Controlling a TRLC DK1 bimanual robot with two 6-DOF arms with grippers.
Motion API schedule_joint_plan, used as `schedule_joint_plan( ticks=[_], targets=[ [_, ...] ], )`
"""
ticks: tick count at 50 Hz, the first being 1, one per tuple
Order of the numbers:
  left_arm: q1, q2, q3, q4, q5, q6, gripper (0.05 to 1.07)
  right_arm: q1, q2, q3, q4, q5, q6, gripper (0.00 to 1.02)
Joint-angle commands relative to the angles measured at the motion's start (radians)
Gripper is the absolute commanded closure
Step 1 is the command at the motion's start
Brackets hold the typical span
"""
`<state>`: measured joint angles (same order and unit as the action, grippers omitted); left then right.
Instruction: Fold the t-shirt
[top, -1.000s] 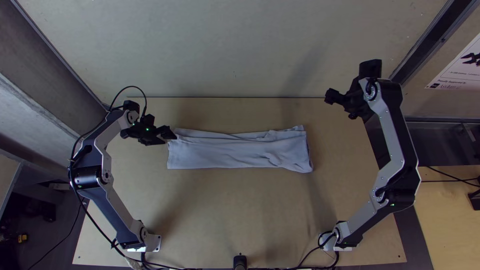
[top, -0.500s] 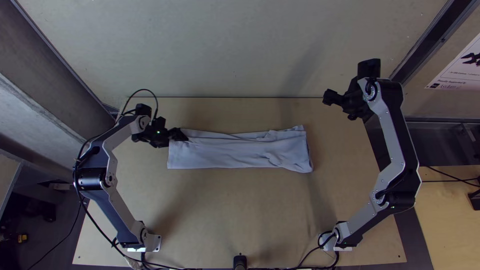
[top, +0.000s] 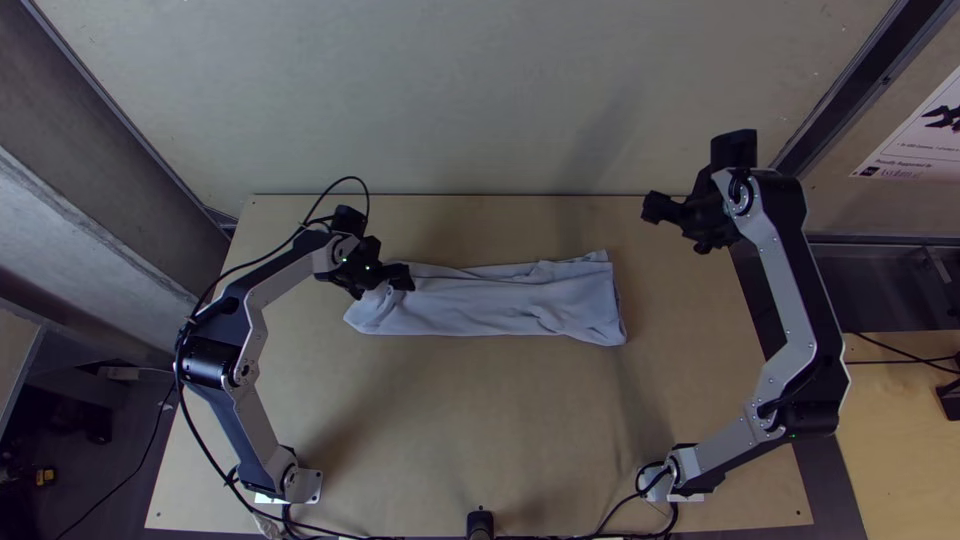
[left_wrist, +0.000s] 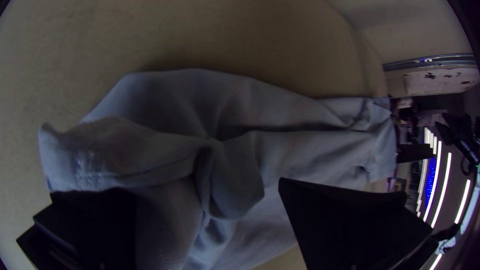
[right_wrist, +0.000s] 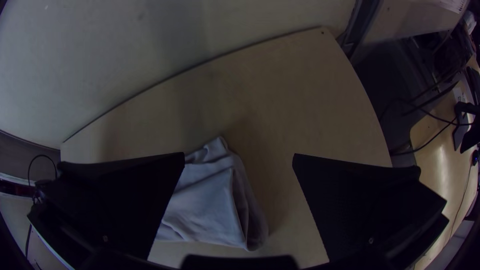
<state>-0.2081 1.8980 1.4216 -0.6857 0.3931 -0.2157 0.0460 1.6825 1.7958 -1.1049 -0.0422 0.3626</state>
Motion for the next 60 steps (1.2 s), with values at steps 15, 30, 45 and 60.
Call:
schedule_joint_plan(
  ticks=[15, 30, 45, 60],
  targets=[
    [-0.01, 0.013, 0.05, -0.095, -0.324, -0.011, 1.05, 0.009, -0.126, -0.228, 0.05, -0.005, 0.03, 0.03],
    [0.17, -0.059, 0.103, -0.221, -0.523, 0.207, 1.05, 0.0, -0.172, -0.335, 0.108, -0.005, 0.033, 0.03],
    [0.365, -0.102, 0.185, -0.241, -0.685, 0.487, 1.05, -0.005, -0.216, -0.426, 0.16, -0.015, 0.049, 0.03],
    [0.337, -0.132, 0.324, -0.321, -0.841, 0.644, 1.05, -0.066, -0.234, -0.458, 0.178, -0.048, 0.045, 0.03]
  ],
)
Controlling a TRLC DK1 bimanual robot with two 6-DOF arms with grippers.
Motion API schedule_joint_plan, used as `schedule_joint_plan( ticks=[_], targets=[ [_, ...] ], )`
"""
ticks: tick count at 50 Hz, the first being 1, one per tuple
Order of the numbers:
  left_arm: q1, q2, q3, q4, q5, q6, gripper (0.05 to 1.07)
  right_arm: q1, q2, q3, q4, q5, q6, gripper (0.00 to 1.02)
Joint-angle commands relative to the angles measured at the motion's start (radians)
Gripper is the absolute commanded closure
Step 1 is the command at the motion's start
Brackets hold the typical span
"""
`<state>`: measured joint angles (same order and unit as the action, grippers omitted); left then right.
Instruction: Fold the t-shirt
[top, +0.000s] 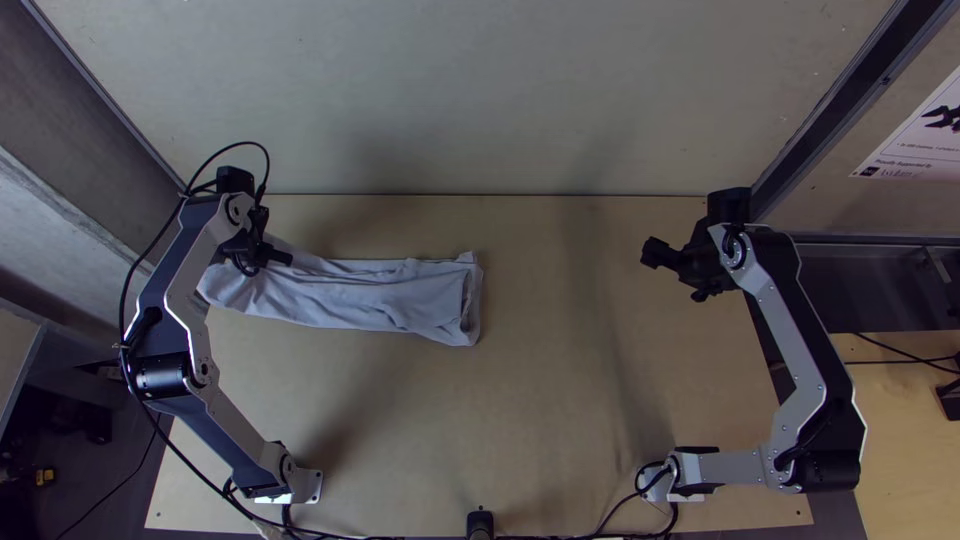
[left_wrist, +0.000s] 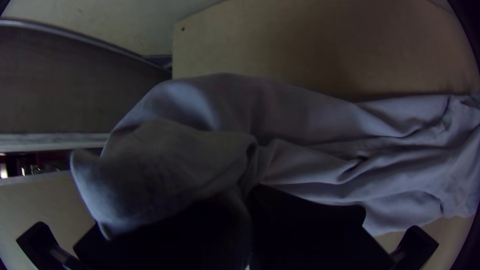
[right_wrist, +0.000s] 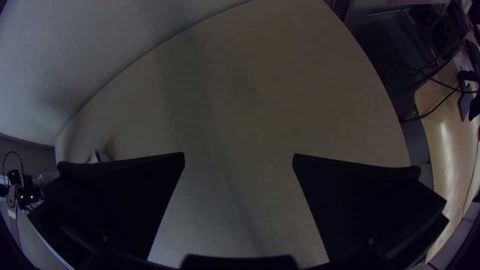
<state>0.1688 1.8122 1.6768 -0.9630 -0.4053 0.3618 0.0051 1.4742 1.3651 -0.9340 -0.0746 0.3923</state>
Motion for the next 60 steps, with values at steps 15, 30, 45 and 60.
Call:
schedule_joint_plan(
  ticks=[15, 30, 45, 60],
  targets=[
    [-0.293, -0.033, 0.149, -0.164, -0.23, 0.022, 1.05, -0.053, -0.084, -0.118, 0.02, -0.037, -0.003, 0.03],
    [-0.491, 0.118, 0.379, -0.462, -0.237, -0.211, 1.05, -0.126, -0.15, -0.215, 0.044, -0.074, -0.036, 0.03],
    [-0.638, 0.226, 0.429, -0.473, -0.257, -0.288, 1.05, -0.22, -0.198, -0.285, 0.049, -0.109, -0.099, 0.03],
    [-0.735, 0.337, 0.494, -0.464, -0.178, -0.374, 1.04, -0.29, -0.25, -0.357, 0.05, -0.133, -0.15, 0.03]
  ],
)
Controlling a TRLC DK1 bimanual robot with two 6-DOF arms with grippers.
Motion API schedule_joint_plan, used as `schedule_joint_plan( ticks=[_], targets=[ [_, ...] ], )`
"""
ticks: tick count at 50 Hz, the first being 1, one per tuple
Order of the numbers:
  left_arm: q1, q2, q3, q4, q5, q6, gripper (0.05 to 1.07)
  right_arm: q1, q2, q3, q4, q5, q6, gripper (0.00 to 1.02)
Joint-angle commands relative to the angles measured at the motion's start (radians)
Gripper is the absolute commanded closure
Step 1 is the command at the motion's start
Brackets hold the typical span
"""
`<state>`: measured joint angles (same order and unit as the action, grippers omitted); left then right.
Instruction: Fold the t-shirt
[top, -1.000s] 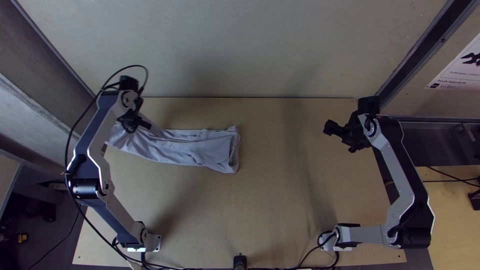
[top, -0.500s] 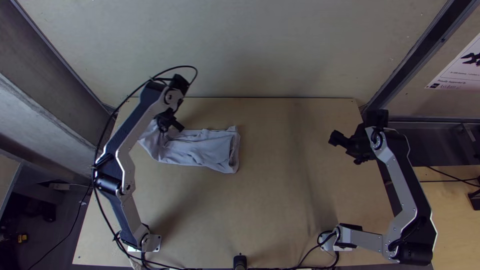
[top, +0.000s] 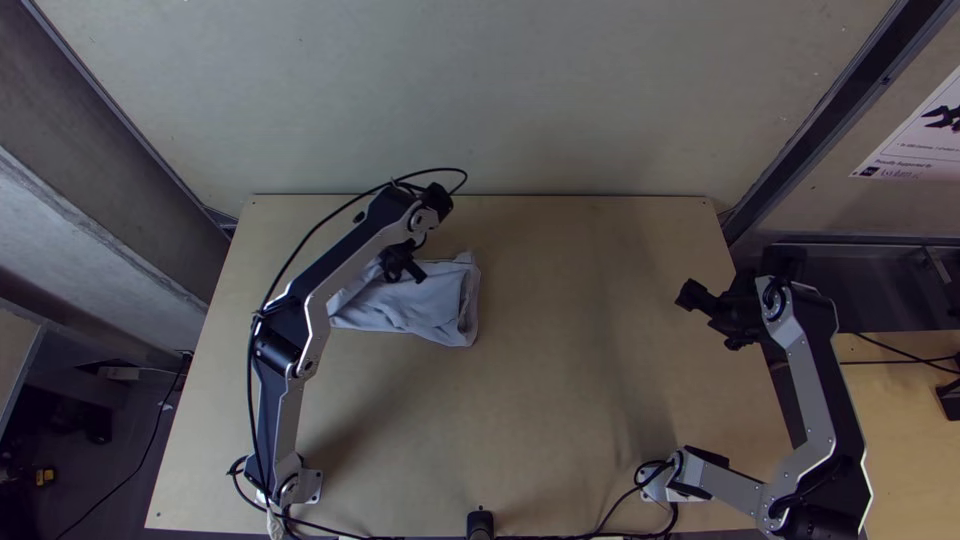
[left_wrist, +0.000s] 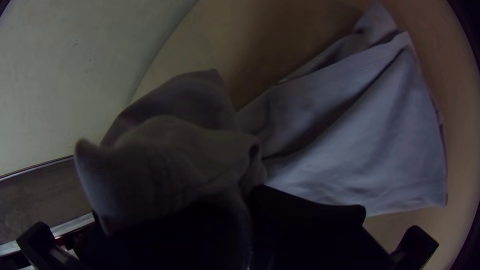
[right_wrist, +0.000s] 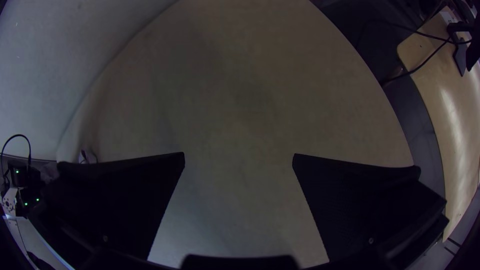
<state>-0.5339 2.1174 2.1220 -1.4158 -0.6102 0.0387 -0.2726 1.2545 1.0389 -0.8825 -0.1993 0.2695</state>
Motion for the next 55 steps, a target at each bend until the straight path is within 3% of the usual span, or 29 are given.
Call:
schedule_joint_plan(
  ticks=[1, 12, 14, 15, 17, 18, 19, 31, 37, 46, 55],
  targets=[
    [-0.038, 0.038, 0.053, -0.011, 0.035, -0.057, 1.04, -0.013, -0.035, -0.034, -0.001, -0.009, -0.027, 0.03],
    [-0.11, 0.127, 0.145, 0.011, 0.144, -0.12, 1.01, 0.003, -0.081, -0.083, -0.001, -0.009, -0.018, 0.03],
    [-0.121, 0.135, 0.153, 0.028, 0.185, -0.129, 0.88, 0.009, -0.089, -0.094, -0.001, -0.009, -0.015, 0.03],
    [-0.13, 0.138, 0.154, 0.04, 0.21, -0.135, 0.75, 0.01, -0.093, -0.099, -0.001, -0.009, -0.01, 0.03],
    [-0.14, 0.147, 0.167, 0.049, 0.265, -0.16, 0.4, 0.021, -0.099, -0.109, -0.001, -0.009, -0.007, 0.03],
    [-0.144, 0.15, 0.171, 0.054, 0.308, -0.177, 0.16, 0.027, -0.104, -0.115, -0.001, -0.009, -0.001, 0.03],
    [-0.149, 0.15, 0.17, 0.063, 0.346, -0.194, 0.07, 0.032, -0.109, -0.12, -0.001, -0.009, 0.004, 0.03],
    [-0.166, 0.147, 0.23, 0.212, 0.638, -0.441, 0.09, 0.153, -0.167, -0.204, 0.001, -0.006, 0.071, 0.03],
    [-0.173, 0.11, 0.24, 0.242, 0.65, -0.585, 0.09, 0.214, -0.191, -0.231, 0.02, 0.009, 0.12, 0.03],
    [-0.133, 0.075, 0.202, 0.232, 0.65, -0.565, 0.1, 0.246, -0.191, -0.197, 0.065, 0.009, 0.134, 0.03],
    [-0.074, -0.022, 0.145, 0.23, 0.645, -0.504, 0.1, 0.271, -0.152, -0.103, 0.076, 0.014, 0.1, 0.03]
  ],
)
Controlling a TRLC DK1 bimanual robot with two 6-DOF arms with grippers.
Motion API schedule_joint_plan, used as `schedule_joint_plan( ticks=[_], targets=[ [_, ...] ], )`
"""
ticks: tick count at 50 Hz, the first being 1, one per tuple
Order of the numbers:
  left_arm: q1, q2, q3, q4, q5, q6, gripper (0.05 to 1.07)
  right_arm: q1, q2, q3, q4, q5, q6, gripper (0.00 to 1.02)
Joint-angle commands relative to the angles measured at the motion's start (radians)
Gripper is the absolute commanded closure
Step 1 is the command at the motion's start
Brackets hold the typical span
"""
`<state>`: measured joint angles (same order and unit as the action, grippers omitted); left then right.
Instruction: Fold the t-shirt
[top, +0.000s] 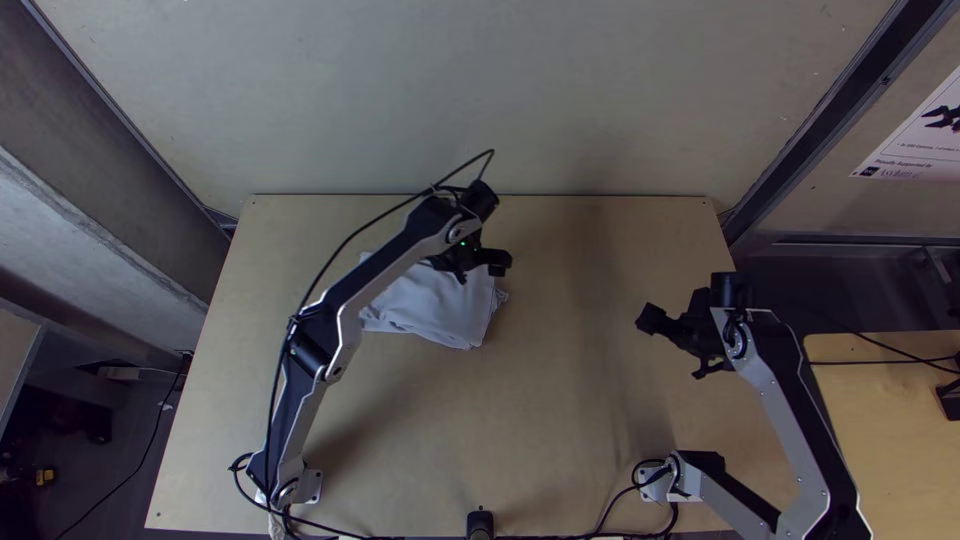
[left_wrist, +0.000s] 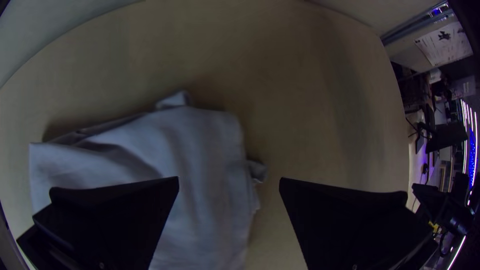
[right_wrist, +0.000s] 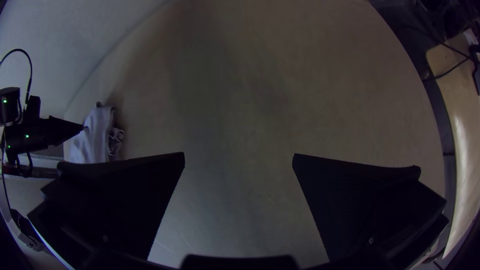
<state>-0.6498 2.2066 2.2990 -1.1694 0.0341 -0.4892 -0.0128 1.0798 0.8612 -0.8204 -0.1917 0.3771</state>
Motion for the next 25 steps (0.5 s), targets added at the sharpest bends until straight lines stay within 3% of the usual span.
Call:
schedule_joint_plan(
  ticks=[1, 10, 25],
  targets=[
    [0.052, -0.123, -0.036, -0.016, 0.001, 0.032, 0.1, 0.011, 0.028, 0.087, 0.013, 0.009, -0.012, 0.03],
    [0.165, -0.271, -0.064, -0.024, -0.005, 0.107, 0.09, 0.005, 0.098, 0.275, 0.009, 0.057, -0.076, 0.03],
    [0.44, -0.516, -0.092, -0.024, 0.0, 0.241, 0.1, 0.017, 0.187, 0.659, -0.019, 0.153, -0.287, 0.04]
  ],
)
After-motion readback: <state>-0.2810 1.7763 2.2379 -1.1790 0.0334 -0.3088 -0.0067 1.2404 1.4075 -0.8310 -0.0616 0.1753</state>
